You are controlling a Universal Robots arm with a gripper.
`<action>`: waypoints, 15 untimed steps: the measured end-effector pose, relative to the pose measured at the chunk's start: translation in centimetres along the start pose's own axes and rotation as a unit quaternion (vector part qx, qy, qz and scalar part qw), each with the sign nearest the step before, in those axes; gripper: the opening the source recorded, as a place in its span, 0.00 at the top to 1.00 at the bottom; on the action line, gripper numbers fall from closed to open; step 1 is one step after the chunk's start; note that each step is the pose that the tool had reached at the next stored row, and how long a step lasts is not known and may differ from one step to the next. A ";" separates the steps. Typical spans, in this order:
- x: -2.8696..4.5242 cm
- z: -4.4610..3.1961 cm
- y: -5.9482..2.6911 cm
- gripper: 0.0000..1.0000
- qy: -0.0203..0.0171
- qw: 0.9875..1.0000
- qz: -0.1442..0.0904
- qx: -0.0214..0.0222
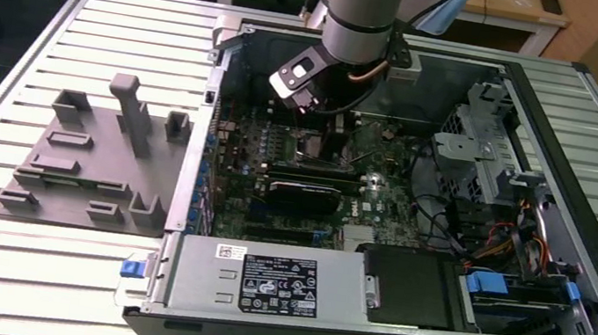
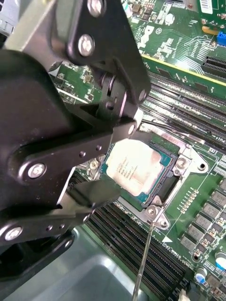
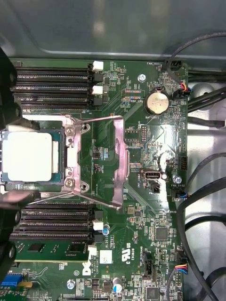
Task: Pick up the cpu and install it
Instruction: 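Place the cpu into insertion slot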
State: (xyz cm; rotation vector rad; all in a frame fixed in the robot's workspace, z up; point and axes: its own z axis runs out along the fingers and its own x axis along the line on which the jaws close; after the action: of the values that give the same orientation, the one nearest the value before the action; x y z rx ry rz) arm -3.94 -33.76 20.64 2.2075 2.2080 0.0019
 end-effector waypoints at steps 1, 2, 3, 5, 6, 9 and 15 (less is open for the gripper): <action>0.00 -0.01 0.00 0.46 0.000 1.000 0.000 0.000; 0.00 -0.03 0.00 0.46 0.000 1.000 0.000 0.000; 0.00 -0.04 0.00 0.53 0.000 1.000 0.000 0.000; 0.00 -0.06 0.00 0.58 0.000 1.000 0.000 0.000; 0.00 -0.08 0.00 0.64 0.000 1.000 0.000 0.000; 0.00 -0.11 0.00 0.76 0.000 1.000 0.000 0.000; 0.00 -0.18 0.00 0.89 0.000 1.000 0.000 0.000</action>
State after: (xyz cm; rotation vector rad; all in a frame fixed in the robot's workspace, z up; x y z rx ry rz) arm -3.94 -33.76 20.82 2.2075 2.2080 0.0019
